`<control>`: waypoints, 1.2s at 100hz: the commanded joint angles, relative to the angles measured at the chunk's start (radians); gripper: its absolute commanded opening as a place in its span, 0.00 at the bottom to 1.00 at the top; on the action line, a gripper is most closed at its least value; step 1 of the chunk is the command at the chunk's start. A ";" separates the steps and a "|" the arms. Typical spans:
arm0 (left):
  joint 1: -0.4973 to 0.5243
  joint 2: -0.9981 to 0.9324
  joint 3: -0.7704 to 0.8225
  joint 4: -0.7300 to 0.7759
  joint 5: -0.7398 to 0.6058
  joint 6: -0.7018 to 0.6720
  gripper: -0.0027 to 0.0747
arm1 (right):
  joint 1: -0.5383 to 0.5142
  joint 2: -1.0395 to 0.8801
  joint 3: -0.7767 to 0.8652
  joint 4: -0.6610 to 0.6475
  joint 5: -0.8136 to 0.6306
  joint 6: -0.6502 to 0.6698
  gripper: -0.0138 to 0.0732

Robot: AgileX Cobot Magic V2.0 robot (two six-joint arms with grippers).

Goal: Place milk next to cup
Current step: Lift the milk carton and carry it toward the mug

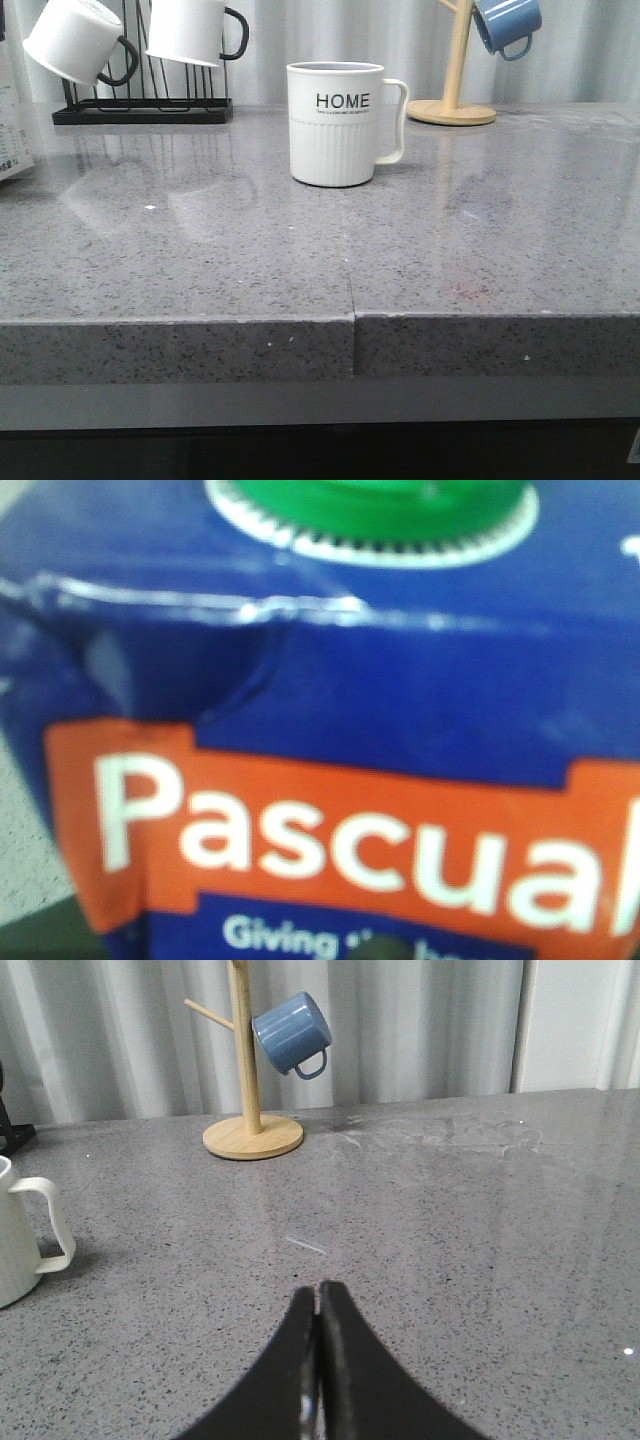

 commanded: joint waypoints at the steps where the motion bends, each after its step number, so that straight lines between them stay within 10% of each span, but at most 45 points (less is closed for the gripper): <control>1: -0.013 -0.094 -0.044 -0.025 -0.165 0.001 0.12 | -0.005 0.002 -0.027 -0.012 -0.071 0.000 0.02; 25: -0.090 -0.143 -0.113 -0.113 -0.109 0.015 0.12 | -0.005 0.002 -0.023 -0.012 -0.072 0.000 0.02; 56: -0.286 -0.140 -0.173 -0.449 -0.135 0.372 0.12 | -0.005 0.002 -0.023 -0.012 -0.072 0.000 0.02; 120: -0.574 0.070 -0.263 -0.740 -0.386 0.483 0.12 | -0.005 0.002 -0.023 -0.012 -0.072 0.000 0.02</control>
